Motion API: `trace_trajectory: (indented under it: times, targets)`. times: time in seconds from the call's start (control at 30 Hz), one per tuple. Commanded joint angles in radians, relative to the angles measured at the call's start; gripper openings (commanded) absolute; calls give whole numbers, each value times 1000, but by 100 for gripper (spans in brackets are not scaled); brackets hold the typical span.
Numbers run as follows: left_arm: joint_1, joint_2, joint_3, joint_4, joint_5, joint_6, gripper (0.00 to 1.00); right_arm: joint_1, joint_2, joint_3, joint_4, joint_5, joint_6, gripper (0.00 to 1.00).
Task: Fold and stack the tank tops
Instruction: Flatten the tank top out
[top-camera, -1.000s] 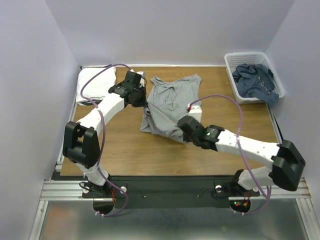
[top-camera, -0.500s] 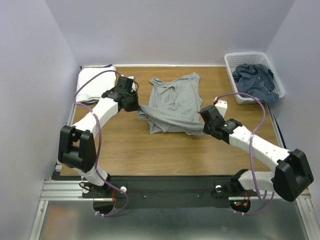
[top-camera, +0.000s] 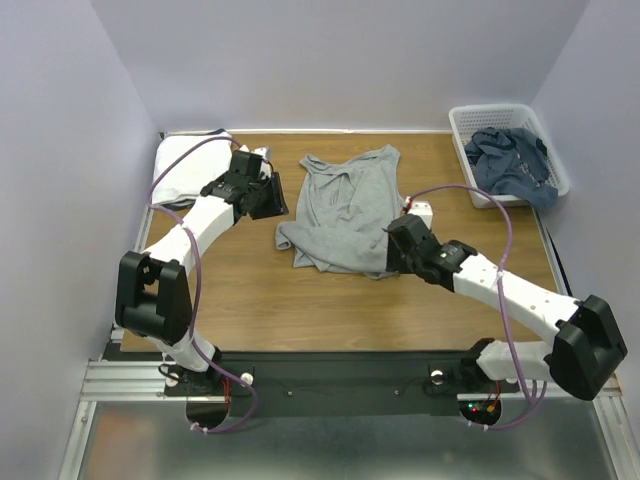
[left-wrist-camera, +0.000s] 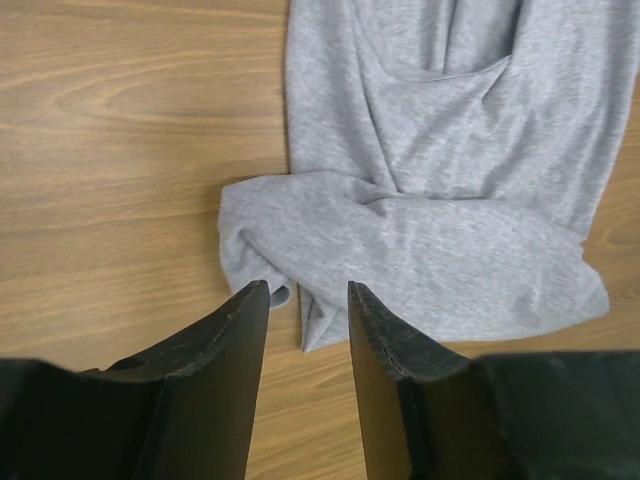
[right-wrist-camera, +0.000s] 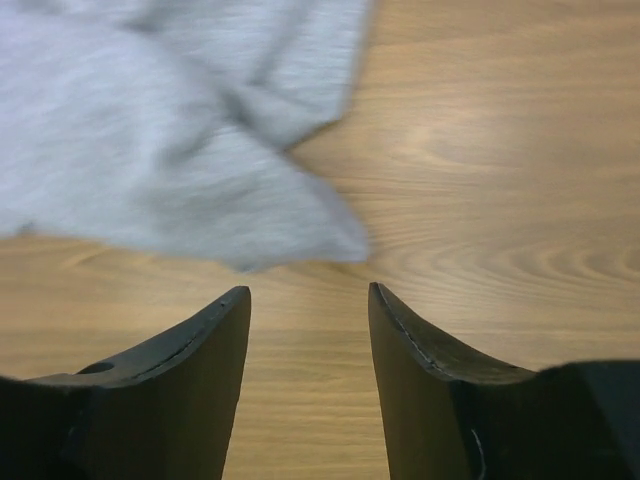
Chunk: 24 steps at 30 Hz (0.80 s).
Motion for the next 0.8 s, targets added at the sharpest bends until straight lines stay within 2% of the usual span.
trace_trajectory:
  times: [0.0, 0.17, 0.2, 0.47, 0.6, 0.7, 0.77]
  targets:
    - [-2, -44, -7, 60, 46, 11, 49, 147, -8, 91, 93, -26, -97, 57]
    - [-2, -61, -45, 66, 27, -31, 48, 291, 162, 169, 156, -54, -200, 55]
    - [-2, -70, -63, 84, 24, -63, 48, 302, 240, 192, 165, -43, -235, 55]
    - [-2, -185, -258, 189, 38, -177, 48, 308, 453, 289, 257, 9, -327, 55]
    - [-2, -208, -321, 223, 56, -204, 48, 307, 532, 336, 259, 52, -353, 50]
    - [-2, -220, -353, 240, 56, -210, 48, 307, 534, 361, 257, 112, -343, 21]
    - [-2, -227, -370, 247, 62, -212, 48, 292, 507, 368, 257, 115, -332, 14]
